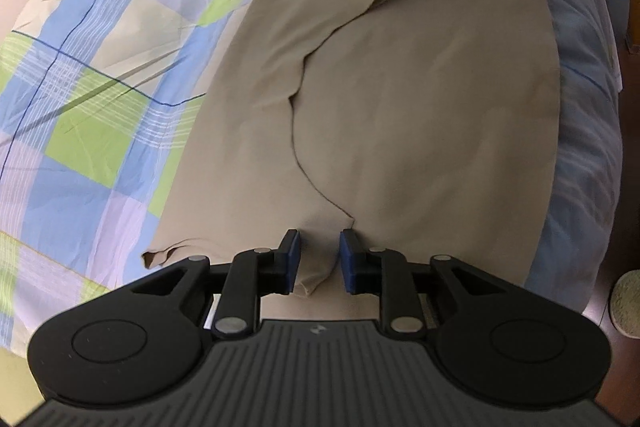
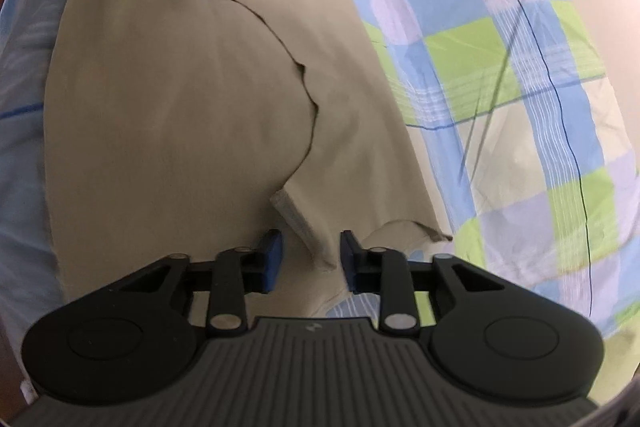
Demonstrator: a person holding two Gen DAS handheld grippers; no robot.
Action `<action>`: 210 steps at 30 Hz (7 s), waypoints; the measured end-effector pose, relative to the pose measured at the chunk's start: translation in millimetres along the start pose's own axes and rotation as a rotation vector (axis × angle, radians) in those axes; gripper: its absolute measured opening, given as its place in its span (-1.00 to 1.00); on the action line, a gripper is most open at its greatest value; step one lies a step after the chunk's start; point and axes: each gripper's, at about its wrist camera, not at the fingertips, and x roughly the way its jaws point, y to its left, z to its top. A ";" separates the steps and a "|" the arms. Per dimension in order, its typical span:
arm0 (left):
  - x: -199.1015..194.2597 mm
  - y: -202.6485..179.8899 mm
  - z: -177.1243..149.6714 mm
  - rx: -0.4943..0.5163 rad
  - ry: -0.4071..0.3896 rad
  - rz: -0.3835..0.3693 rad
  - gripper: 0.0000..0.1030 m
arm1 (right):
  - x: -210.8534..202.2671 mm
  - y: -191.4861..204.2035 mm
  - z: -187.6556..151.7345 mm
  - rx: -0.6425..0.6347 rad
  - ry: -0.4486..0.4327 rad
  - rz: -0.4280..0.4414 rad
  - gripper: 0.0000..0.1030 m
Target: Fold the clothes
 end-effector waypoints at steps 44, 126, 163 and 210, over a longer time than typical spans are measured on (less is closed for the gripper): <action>-41.8 -65.7 0.7 0.102 0.064 0.067 -1.00 | -73.9 37.8 -2.8 0.060 -0.029 0.071 -1.00; 36.5 218.1 -82.5 0.217 -0.289 -0.484 -0.50 | 11.6 -3.0 270.5 1.136 0.326 -0.231 -0.21; 104.9 155.2 -124.4 1.192 -0.708 -0.314 -0.89 | 8.4 88.3 288.1 1.084 0.669 -0.437 -0.32; 119.8 93.7 221.6 1.137 -0.445 -0.421 0.16 | -85.8 51.8 17.0 2.215 0.172 -0.378 -0.43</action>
